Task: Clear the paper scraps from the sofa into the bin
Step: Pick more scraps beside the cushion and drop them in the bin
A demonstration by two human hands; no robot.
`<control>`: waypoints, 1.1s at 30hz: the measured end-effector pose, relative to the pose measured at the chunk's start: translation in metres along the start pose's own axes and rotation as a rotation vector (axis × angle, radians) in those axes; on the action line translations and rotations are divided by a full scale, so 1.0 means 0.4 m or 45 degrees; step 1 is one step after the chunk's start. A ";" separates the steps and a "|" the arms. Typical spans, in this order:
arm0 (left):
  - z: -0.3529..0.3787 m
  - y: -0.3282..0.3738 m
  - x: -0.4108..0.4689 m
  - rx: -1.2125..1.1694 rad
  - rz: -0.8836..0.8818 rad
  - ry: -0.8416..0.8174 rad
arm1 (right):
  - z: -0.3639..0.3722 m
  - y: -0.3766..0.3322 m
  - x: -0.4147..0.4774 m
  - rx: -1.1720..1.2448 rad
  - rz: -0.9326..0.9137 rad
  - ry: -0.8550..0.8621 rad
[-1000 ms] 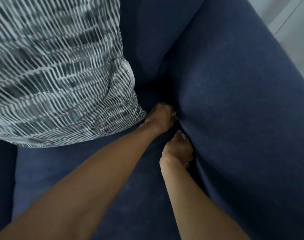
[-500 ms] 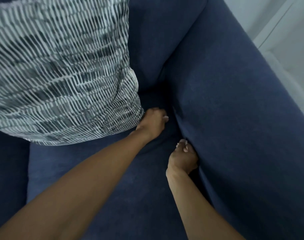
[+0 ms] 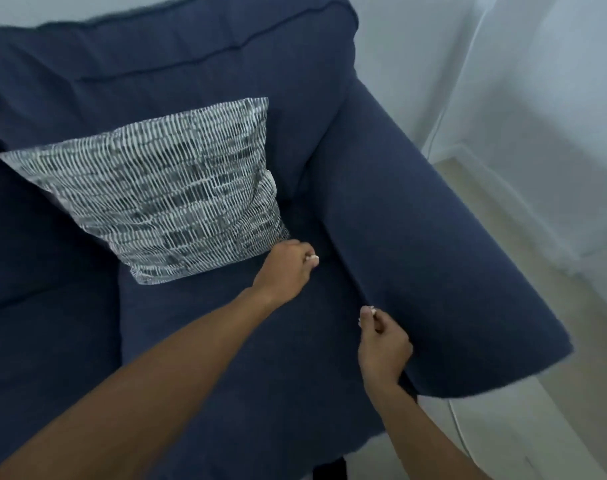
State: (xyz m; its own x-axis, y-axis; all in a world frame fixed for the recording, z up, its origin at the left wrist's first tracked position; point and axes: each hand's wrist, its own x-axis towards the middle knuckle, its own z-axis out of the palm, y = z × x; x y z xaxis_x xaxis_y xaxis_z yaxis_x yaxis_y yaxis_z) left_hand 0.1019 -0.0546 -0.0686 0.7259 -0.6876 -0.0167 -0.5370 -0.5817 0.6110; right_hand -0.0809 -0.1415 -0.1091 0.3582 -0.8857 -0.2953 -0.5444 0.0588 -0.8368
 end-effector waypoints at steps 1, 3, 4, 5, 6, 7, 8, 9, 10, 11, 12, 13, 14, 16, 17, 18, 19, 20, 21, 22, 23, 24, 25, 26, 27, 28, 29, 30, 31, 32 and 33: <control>-0.010 0.020 -0.029 -0.006 0.007 0.007 | -0.029 0.000 -0.024 -0.014 -0.041 -0.018; -0.021 0.075 -0.106 -0.032 0.031 0.019 | -0.103 0.009 -0.080 -0.037 -0.106 -0.042; -0.021 0.100 -0.142 -0.042 0.043 0.024 | -0.135 0.017 -0.102 -0.058 -0.140 -0.048; -0.019 0.127 -0.179 -0.048 0.061 0.026 | -0.168 0.024 -0.122 -0.081 -0.179 -0.048; -0.011 0.158 -0.219 -0.056 0.079 0.022 | -0.207 0.037 -0.141 -0.099 -0.208 -0.040; 0.000 0.189 -0.257 -0.065 0.089 0.014 | -0.246 0.049 -0.157 -0.116 -0.235 -0.031; 0.011 0.212 -0.286 -0.076 0.093 0.006 | -0.276 0.061 -0.167 -0.138 -0.260 -0.025; 0.028 0.240 -0.318 -0.085 0.098 -0.012 | -0.315 0.075 -0.180 -0.156 -0.281 -0.016; 0.049 0.266 -0.347 -0.091 0.103 -0.032 | -0.353 0.092 -0.192 -0.174 -0.297 -0.013; 0.074 0.294 -0.373 -0.096 0.112 -0.054 | -0.393 0.112 -0.201 -0.190 -0.305 -0.014; 0.103 0.324 -0.398 -0.097 0.123 -0.079 | -0.436 0.135 -0.210 -0.216 -0.316 -0.013; 0.129 0.347 -0.419 -0.095 0.134 -0.101 | -0.470 0.155 -0.215 -0.244 -0.325 -0.021; 0.162 0.377 -0.441 -0.101 0.154 -0.128 | -0.513 0.184 -0.219 -0.270 -0.322 -0.024; 0.228 0.435 -0.477 -0.112 0.210 -0.177 | -0.597 0.244 -0.221 -0.316 -0.299 -0.025; 0.262 0.462 -0.494 -0.110 0.232 -0.206 | -0.639 0.277 -0.225 -0.335 -0.299 -0.017; 0.292 0.482 -0.508 -0.108 0.249 -0.227 | -0.675 0.306 -0.230 -0.352 -0.298 -0.014; 0.328 0.505 -0.526 -0.106 0.265 -0.254 | -0.716 0.341 -0.238 -0.368 -0.286 -0.009; 0.364 0.526 -0.543 -0.107 0.278 -0.277 | -0.756 0.374 -0.245 -0.391 -0.263 -0.012; 0.398 0.548 -0.561 -0.106 0.290 -0.301 | -0.795 0.407 -0.252 -0.421 -0.236 -0.021; 0.432 0.567 -0.580 -0.102 0.296 -0.332 | -0.834 0.440 -0.260 -0.458 -0.212 -0.031; 0.459 0.584 -0.595 -0.096 0.307 -0.355 | -0.865 0.467 -0.266 -0.502 -0.194 -0.042; 0.491 0.601 -0.610 -0.091 0.319 -0.382 | -0.900 0.498 -0.272 -0.544 -0.169 -0.043; 0.521 0.617 -0.624 -0.083 0.334 -0.407 | -0.933 0.528 -0.278 -0.570 -0.146 -0.032; 0.550 0.633 -0.640 -0.079 0.352 -0.430 | -0.964 0.556 -0.286 -0.582 -0.117 -0.009; 0.576 0.648 -0.655 -0.067 0.364 -0.455 | -0.994 0.581 -0.296 -0.586 -0.090 0.012; 0.597 0.662 -0.669 -0.057 0.368 -0.474 | -1.016 0.601 -0.306 -0.588 -0.065 0.014; 0.625 0.683 -0.688 -0.059 0.377 -0.506 | -1.045 0.629 -0.321 -0.597 -0.034 0.009; 0.646 0.697 -0.704 -0.068 0.378 -0.532 | -1.064 0.650 -0.332 -0.616 -0.010 0.004; 0.660 0.709 -0.719 -0.070 0.385 -0.549 | -1.078 0.672 -0.340 -0.636 0.015 0.005; 0.682 0.723 -0.737 -0.063 0.394 -0.577 | -1.098 0.698 -0.348 -0.646 0.053 0.014; 0.700 0.734 -0.751 -0.055 0.403 -0.598 | -1.112 0.723 -0.352 -0.656 0.099 0.010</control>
State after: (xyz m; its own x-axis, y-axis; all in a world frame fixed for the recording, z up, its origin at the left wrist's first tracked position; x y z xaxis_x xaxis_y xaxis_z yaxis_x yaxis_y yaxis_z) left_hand -0.3944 -0.1404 -0.1060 0.2577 -0.9508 -0.1718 -0.6723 -0.3042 0.6750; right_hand -0.6261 -0.2048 -0.1044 0.2971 -0.8914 -0.3421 -0.8727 -0.1082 -0.4761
